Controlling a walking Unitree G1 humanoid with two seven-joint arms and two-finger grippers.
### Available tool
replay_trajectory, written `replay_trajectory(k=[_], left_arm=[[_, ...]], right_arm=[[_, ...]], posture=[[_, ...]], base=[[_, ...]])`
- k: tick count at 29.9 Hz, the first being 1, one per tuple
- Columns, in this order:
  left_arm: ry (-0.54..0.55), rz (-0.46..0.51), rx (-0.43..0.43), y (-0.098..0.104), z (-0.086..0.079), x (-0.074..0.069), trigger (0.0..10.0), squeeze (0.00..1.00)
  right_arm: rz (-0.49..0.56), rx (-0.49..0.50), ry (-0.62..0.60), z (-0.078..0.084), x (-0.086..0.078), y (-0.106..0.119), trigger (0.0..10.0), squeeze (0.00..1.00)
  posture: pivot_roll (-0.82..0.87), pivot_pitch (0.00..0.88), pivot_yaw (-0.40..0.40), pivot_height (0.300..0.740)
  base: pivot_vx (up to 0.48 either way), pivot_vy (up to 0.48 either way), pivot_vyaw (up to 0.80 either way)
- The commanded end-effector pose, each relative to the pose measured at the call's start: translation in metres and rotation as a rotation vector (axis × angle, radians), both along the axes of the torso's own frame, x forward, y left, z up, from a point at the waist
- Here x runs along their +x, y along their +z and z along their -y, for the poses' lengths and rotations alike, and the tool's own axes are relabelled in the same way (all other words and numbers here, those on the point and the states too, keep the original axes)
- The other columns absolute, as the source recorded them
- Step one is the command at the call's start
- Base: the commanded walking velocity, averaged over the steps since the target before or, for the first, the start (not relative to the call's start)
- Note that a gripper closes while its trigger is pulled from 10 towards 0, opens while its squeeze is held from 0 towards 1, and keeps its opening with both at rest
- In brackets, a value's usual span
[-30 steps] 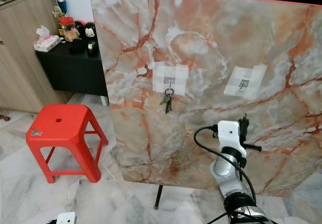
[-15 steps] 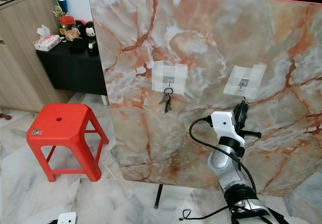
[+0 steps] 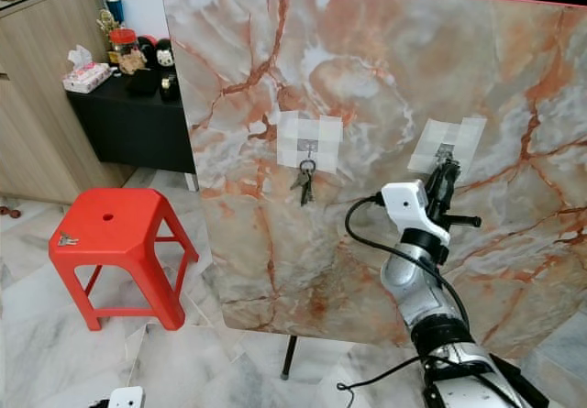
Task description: Hang keys on a hook
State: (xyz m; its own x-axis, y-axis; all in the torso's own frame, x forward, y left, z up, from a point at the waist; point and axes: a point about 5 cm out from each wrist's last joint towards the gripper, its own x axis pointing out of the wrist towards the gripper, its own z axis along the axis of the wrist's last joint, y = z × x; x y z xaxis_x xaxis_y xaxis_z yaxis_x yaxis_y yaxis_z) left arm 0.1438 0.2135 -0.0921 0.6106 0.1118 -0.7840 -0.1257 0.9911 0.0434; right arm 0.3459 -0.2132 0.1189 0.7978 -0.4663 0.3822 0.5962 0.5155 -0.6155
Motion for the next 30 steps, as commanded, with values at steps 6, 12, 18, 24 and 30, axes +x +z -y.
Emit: replay_trajectory(k=[6, 12, 18, 24, 30], left_arm=[[-0.001, -0.024, -0.013, -0.003, 0.002, -0.004, 10.0, 0.0], [-0.002, -0.022, -0.012, -0.002, 0.001, -0.005, 10.0, 0.0], [-0.002, -0.023, -0.009, -0.002, 0.001, -0.005, 10.0, 0.0], [-0.001, -0.022, -0.009, -0.002, 0.002, -0.004, 10.0, 0.0], [-0.004, -0.022, -0.01, -0.002, 0.002, -0.004, 10.0, 0.0]], right_arm=[[-0.043, -0.032, -0.03, 0.005, 0.001, -0.002, 10.0, 0.0], [-0.101, -0.061, -0.03, 0.004, 0.001, -0.007, 10.0, 0.0], [-0.115, -0.077, -0.022, 0.003, 0.003, -0.006, 10.0, 0.0], [-0.118, -0.075, -0.028, 0.003, 0.005, -0.004, 10.0, 0.0], [-0.125, -0.07, -0.037, 0.006, 0.006, -0.003, 10.0, 0.0]], posture=[[0.14, 0.0, -0.065, 0.74], [0.14, 0.0, -0.063, 0.74], [0.14, 0.0, -0.062, 0.74], [0.14, 0.0, -0.062, 0.74], [0.14, 0.0, -0.062, 0.74]], base=[[0.0, 0.0, 0.0], [0.0, 0.0, 0.0], [0.0, 0.0, 0.0], [0.0, 0.0, 0.0], [0.0, 0.0, 0.0]])
